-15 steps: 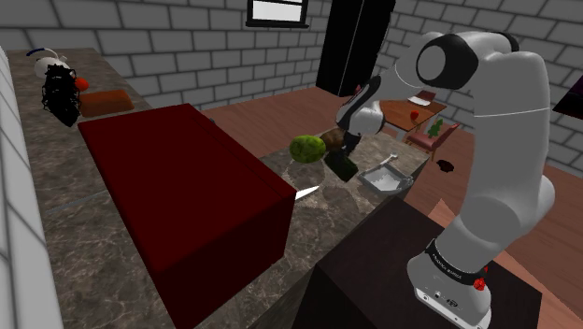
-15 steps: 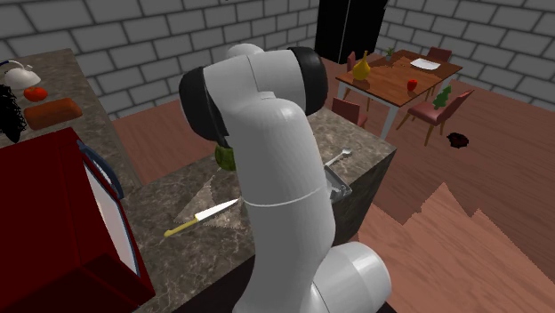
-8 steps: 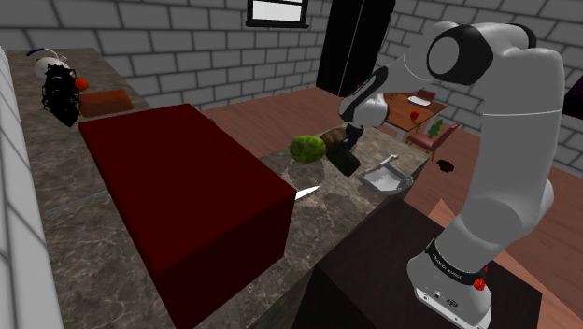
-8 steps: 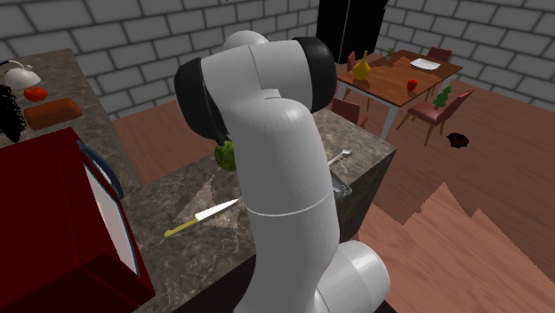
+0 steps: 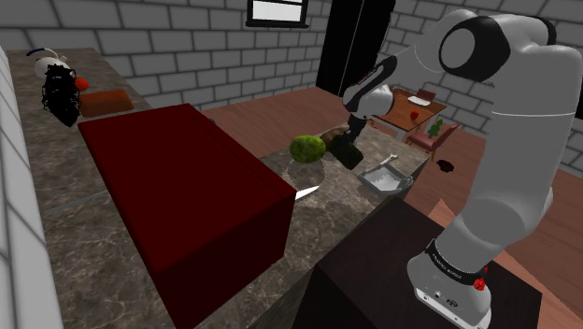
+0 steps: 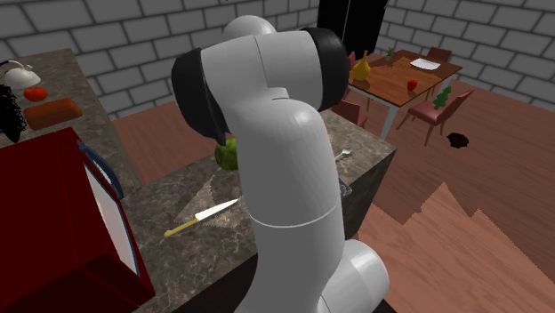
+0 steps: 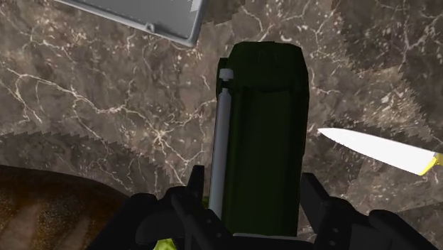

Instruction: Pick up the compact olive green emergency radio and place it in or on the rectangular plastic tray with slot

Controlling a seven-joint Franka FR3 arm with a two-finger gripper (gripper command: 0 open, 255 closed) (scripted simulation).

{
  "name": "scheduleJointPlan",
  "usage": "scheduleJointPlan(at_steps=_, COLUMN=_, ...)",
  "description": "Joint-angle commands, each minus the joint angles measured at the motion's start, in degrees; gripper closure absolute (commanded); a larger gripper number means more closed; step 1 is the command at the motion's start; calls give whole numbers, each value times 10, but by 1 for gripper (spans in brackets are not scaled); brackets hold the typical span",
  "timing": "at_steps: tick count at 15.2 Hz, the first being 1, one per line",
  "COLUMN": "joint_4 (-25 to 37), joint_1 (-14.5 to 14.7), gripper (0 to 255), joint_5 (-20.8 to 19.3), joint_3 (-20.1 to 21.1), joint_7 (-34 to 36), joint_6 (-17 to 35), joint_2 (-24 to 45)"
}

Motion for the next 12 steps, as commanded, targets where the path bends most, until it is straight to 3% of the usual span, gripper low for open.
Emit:
scheduleJointPlan(at_steps=1, joint_4=-3, joint_1=4, gripper=255, joint_5=-8, joint_3=-5, joint_7=6, joint_6=-10, joint_2=-14)
scheduleJointPlan(at_steps=8, joint_4=1, joint_1=13, gripper=255, joint_5=-31, joint_3=-17, joint_7=24, joint_6=-46, joint_2=-49)
scheduleJointPlan(at_steps=12, joint_4=-29, joint_1=-21, gripper=255, joint_5=-24, joint_3=-31, joint_7=-33, joint_6=-33, joint_2=-61)
